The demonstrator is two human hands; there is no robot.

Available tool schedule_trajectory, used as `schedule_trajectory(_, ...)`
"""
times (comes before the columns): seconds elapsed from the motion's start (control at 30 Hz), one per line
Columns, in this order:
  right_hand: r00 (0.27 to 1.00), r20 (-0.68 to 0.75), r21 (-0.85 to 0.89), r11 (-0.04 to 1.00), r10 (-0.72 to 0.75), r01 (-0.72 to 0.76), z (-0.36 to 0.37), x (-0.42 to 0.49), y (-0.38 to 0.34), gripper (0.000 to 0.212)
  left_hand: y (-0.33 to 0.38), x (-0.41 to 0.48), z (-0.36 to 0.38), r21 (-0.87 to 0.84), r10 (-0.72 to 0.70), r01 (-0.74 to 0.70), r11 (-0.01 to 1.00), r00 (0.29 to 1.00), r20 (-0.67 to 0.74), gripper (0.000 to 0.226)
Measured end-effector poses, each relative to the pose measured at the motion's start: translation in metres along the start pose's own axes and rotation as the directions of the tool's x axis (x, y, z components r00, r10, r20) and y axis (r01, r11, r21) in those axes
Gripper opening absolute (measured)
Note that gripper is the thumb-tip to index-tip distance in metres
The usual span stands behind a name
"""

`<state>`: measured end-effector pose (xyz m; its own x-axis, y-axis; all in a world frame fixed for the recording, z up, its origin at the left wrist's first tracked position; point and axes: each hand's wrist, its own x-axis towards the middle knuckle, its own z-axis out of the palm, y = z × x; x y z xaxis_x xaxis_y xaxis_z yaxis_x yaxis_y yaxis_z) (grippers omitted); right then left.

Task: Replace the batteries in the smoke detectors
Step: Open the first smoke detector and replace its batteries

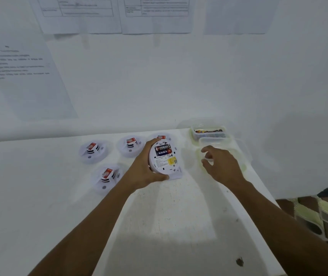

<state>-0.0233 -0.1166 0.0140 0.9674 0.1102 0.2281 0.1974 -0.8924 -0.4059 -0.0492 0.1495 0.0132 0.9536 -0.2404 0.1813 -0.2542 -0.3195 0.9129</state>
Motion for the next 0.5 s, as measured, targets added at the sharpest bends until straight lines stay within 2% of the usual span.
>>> schedule_trajectory(0.23, 1.000, 0.008, 0.061, 0.998, -0.019, 0.018, -0.007, -0.008, 0.008, 0.026, 0.005, 0.013, 0.025, 0.005, 0.010, -0.010, 1.000, 0.999, 0.040, 0.105)
schedule_trajectory(0.4, 0.984, -0.156, 0.173, 0.979, -0.082, 0.108, -0.010, -0.004, -0.002, 0.027, 0.009, 0.024, 0.040, 0.048, 0.048, -0.051, 0.998, 0.998, 0.049, 0.102)
schedule_trajectory(0.5, 0.976, -0.192, 0.269, 0.951, -0.103, 0.153, -0.018, 0.002, -0.025, 0.030, 0.016, 0.025, 0.051, 0.082, 0.072, -0.076, 0.994, 0.996, 0.047, 0.097)
